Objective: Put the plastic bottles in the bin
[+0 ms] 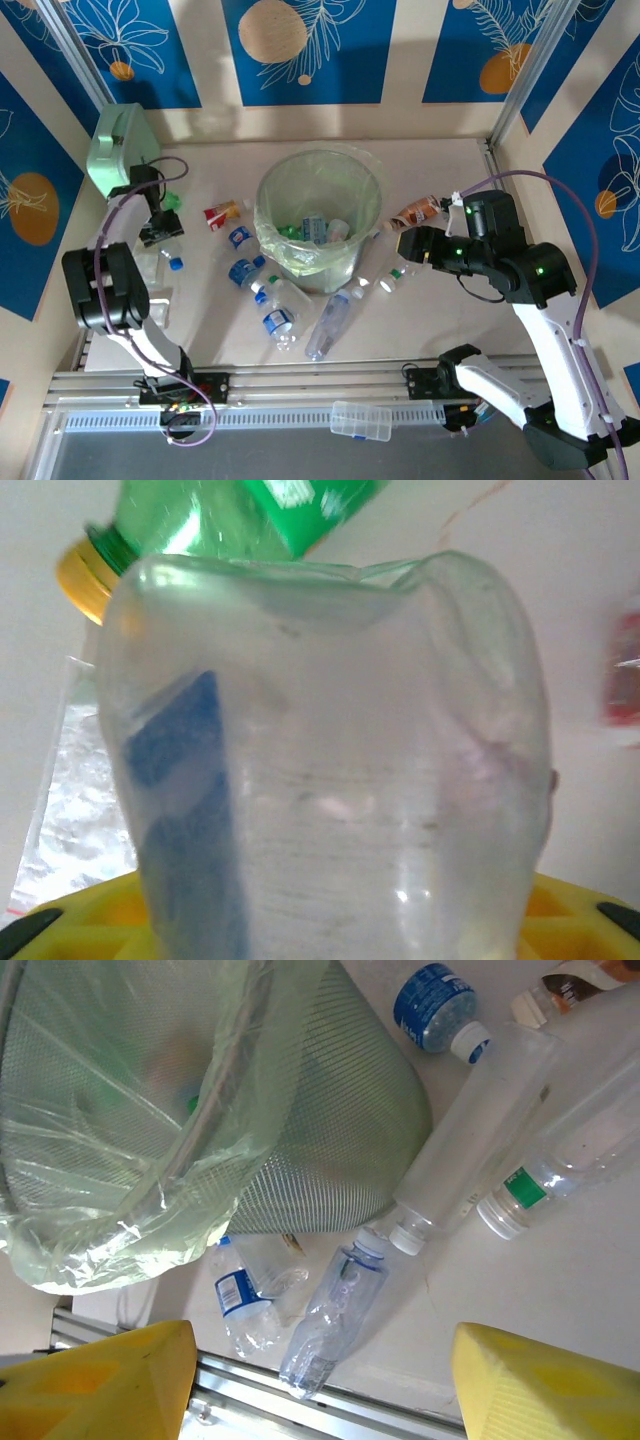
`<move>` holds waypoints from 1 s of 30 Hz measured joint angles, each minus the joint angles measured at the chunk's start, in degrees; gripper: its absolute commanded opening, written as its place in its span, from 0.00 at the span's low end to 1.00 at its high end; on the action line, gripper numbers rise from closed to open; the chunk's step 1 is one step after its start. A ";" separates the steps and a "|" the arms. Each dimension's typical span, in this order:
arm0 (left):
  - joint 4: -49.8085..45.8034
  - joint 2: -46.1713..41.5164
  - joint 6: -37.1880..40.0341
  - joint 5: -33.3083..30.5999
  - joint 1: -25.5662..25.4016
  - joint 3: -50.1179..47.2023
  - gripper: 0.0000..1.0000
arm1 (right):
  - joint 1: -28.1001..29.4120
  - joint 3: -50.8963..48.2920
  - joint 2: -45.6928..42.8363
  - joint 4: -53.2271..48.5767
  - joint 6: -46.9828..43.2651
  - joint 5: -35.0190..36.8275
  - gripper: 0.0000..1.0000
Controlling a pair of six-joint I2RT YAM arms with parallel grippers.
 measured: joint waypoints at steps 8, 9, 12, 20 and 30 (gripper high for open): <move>0.04 -12.83 -6.14 4.17 -12.31 2.21 0.49 | -0.48 2.62 1.14 0.28 3.37 1.29 0.68; 0.07 -14.10 -6.75 4.59 -14.88 2.40 0.49 | -0.52 3.26 1.57 0.42 3.65 1.33 0.68; -1.01 -17.49 -7.78 4.74 -20.94 4.07 0.46 | -0.52 4.44 2.58 0.74 4.52 1.75 0.68; -5.86 -23.39 -7.78 1.70 -27.08 15.78 0.46 | -0.59 5.11 2.95 1.60 7.26 2.51 0.67; -4.63 -23.45 -7.34 9.25 -36.94 25.18 0.47 | -0.96 5.11 2.34 3.50 9.55 2.75 0.67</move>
